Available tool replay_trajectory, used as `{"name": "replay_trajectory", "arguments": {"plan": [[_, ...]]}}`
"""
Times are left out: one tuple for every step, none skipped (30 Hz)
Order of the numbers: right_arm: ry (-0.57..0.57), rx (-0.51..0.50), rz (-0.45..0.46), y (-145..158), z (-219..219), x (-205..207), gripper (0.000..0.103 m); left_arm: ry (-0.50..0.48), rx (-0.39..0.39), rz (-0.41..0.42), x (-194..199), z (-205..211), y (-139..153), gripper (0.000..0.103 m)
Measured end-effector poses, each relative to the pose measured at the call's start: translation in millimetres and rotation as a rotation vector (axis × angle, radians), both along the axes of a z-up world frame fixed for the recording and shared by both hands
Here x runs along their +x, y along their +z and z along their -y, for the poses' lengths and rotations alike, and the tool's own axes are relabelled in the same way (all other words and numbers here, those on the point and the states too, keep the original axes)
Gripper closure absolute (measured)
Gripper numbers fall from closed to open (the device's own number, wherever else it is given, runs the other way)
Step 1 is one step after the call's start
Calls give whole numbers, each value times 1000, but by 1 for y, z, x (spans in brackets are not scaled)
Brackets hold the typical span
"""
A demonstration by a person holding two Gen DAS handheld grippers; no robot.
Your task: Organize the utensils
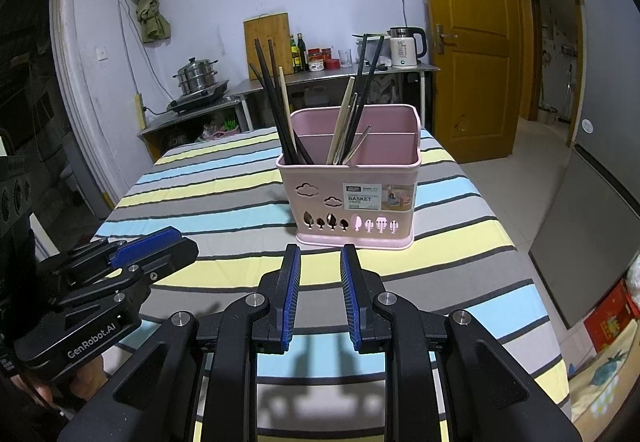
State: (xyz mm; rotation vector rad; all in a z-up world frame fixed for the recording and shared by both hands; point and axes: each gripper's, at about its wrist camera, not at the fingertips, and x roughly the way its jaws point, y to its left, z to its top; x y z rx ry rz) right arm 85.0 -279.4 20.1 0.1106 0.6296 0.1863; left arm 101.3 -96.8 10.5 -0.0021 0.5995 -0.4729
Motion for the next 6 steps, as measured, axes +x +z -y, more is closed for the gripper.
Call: {"name": "replay_trajectory", "arguments": {"plan": [[0, -1, 1, 0, 0, 0, 82, 0, -1, 0, 0, 0, 0, 81], [0, 0, 0, 0, 0, 0, 82, 3, 0, 0, 0, 0, 0, 81], [1, 0, 0, -1, 0, 0, 82, 5, 2, 1, 0, 0, -1, 81], [1, 0, -1, 0, 0, 0, 82, 5, 2, 0, 1, 0, -1, 81], [0, 0, 0, 0, 0, 0, 82, 5, 2, 0, 0, 0, -1, 81], [-1, 0, 0, 0, 0, 0, 82, 5, 3, 0, 0, 0, -1, 81]]}}
